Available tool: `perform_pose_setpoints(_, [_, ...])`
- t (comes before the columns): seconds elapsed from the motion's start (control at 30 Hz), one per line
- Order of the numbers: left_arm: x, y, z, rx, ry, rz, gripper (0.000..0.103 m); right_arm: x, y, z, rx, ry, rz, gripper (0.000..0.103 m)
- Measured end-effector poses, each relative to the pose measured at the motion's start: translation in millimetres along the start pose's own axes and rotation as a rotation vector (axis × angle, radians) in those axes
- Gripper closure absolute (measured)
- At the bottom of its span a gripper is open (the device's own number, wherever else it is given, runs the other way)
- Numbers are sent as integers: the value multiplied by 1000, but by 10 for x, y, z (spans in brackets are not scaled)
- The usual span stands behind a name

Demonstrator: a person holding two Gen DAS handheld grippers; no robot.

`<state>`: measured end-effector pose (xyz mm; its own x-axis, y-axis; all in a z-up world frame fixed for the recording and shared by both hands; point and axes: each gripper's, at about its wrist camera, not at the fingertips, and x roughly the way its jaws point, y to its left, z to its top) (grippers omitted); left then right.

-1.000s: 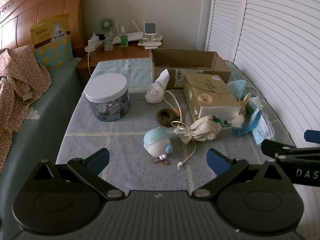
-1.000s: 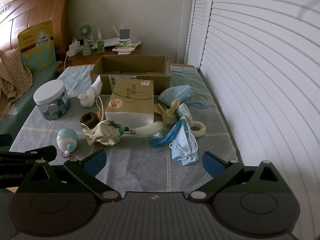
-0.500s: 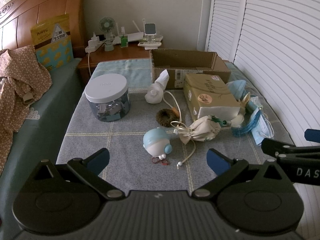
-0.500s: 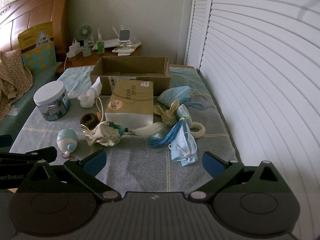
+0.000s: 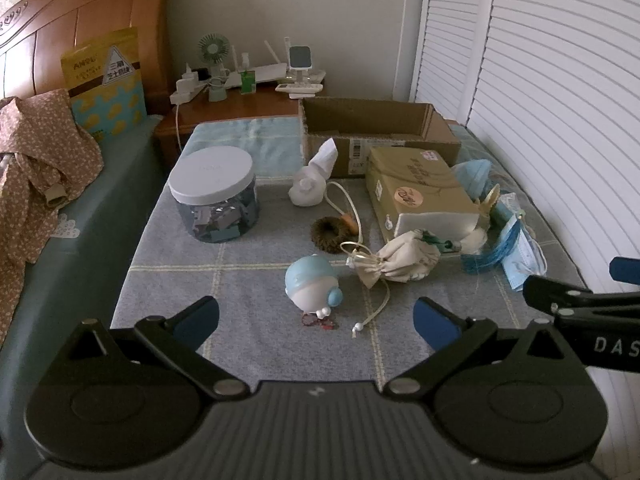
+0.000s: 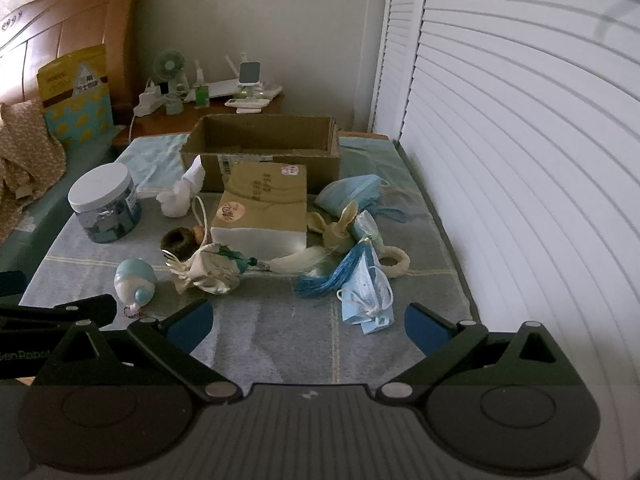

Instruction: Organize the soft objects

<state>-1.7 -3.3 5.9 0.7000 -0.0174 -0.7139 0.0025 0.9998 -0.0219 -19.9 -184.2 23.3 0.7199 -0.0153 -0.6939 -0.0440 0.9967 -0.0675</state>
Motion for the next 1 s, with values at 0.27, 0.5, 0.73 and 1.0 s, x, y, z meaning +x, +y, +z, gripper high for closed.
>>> perform_pose_setpoints(0.27, [0,-3,0,1,0,1,1,4,1,5,-2,1,0,0])
perform_pose_setpoints(0.5, [-2,0,2,1,-2,-4,1,-4,6,8,-4,-1,0,0])
perform_pose_setpoints(0.73, [14,-5,27,9,-8,-15,1,-14,3,18,-8,-6,-1,0])
perform_pose_setpoints(1.0, [58,1,45,18,-20,-37,1,4,-9,50,-19,-17,5,0])
